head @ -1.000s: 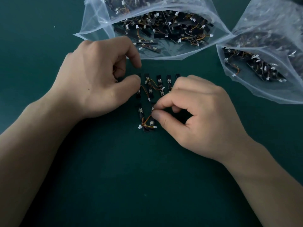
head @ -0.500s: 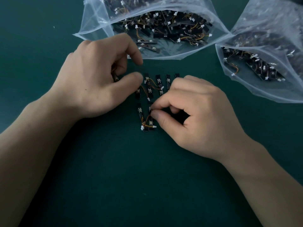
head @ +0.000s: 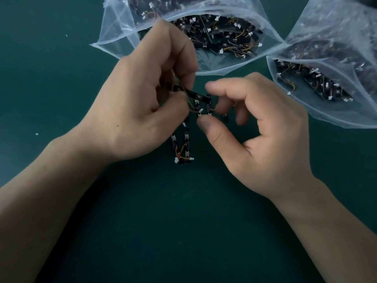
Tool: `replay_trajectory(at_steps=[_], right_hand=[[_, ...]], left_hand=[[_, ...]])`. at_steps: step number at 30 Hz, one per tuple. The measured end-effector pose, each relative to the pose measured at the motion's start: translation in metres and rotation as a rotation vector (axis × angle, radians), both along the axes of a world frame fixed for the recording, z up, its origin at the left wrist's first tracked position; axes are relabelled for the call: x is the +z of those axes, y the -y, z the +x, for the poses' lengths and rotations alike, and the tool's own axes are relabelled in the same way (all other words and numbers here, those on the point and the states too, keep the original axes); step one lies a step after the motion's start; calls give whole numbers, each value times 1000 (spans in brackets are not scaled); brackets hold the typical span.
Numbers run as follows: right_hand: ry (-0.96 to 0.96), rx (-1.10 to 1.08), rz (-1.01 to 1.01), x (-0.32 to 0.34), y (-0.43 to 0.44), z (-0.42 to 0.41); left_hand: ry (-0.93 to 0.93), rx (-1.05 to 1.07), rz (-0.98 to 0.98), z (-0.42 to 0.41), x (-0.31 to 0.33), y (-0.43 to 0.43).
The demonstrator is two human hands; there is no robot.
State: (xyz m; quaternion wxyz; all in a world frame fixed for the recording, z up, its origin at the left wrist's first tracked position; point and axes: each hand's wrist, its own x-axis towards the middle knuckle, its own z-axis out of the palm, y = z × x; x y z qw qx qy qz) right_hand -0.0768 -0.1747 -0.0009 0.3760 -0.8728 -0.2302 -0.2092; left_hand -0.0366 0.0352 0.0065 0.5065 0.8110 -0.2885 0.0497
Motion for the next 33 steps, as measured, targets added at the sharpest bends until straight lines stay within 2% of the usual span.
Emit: replay_trajectory(at_steps=[12, 19, 23, 27, 30, 33], right_hand=[[48, -80, -30, 1, 4, 1], [151, -182, -182, 6, 8, -5], [-32, -196, -85, 8, 3, -9], [-334, -135, 91, 10, 9, -18], [-478, -82, 7, 13, 14, -22], [-506, -92, -121, 15, 14, -20]], left_hand=[[-30, 63, -63, 3, -3, -4], [-56, 71, -49, 3, -3, -4], [46, 4, 26, 2, -2, 0], [57, -33, 33, 5, -4, -3], [85, 35, -50, 10, -7, -9], [123, 128, -18, 12, -10, -13]])
